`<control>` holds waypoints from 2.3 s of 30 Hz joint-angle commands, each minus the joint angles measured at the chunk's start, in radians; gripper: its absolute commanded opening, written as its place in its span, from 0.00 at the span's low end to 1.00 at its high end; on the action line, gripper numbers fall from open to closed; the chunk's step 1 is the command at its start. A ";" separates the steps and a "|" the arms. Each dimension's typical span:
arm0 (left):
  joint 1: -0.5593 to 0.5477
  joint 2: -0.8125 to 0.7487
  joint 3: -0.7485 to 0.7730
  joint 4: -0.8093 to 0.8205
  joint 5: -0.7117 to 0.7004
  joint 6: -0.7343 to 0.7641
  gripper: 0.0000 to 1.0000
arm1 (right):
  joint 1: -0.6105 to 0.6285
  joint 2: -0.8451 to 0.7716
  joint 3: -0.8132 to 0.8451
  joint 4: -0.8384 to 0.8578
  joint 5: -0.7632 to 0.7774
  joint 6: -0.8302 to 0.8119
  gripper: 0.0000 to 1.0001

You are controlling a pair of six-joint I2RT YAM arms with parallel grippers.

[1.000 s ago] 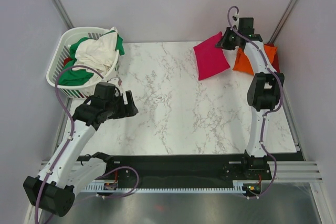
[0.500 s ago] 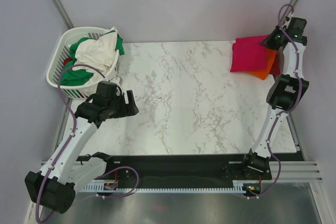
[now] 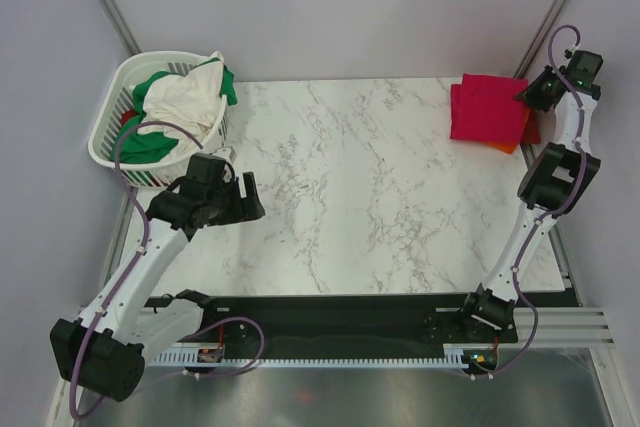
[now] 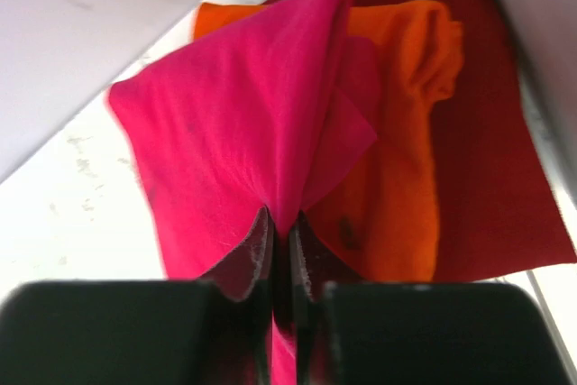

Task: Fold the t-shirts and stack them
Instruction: Neatly place the folded tshirt to the corner

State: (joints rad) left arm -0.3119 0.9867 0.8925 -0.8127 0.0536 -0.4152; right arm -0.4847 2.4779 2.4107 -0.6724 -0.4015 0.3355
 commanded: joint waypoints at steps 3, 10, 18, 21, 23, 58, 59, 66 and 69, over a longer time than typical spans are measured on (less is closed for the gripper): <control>-0.009 -0.006 -0.006 0.029 -0.011 -0.019 0.84 | -0.054 0.058 -0.100 0.031 0.262 0.059 0.20; -0.007 -0.002 -0.006 0.029 -0.011 -0.019 0.84 | -0.087 0.085 -0.223 0.056 0.395 0.134 0.35; -0.009 -0.008 -0.006 0.029 -0.012 -0.019 0.84 | -0.075 0.055 -0.231 0.089 0.349 0.128 0.53; -0.009 -0.016 -0.006 0.029 -0.014 -0.019 0.84 | -0.072 -0.022 -0.229 0.036 0.438 0.112 0.78; -0.009 -0.025 -0.006 0.029 -0.012 -0.019 0.84 | -0.066 -0.105 -0.226 0.020 0.524 0.100 0.87; -0.009 -0.276 0.011 0.044 -0.086 0.006 0.92 | 0.994 -1.257 -1.352 0.524 0.191 0.057 0.98; -0.007 -0.292 0.011 0.044 -0.099 0.003 0.92 | 1.021 -1.263 -1.377 0.489 0.234 0.042 0.98; -0.007 -0.385 0.103 0.044 -0.242 -0.004 0.95 | 1.115 -1.408 -1.581 0.467 0.279 0.083 0.98; -0.007 -0.341 0.218 0.043 -0.197 0.061 0.96 | 1.114 -1.448 -1.636 0.450 0.302 0.086 0.98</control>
State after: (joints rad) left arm -0.3164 0.6178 1.0031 -0.8154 -0.1238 -0.4110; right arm 0.6266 1.0714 0.8135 -0.2226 -0.1509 0.4152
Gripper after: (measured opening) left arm 0.961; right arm 0.979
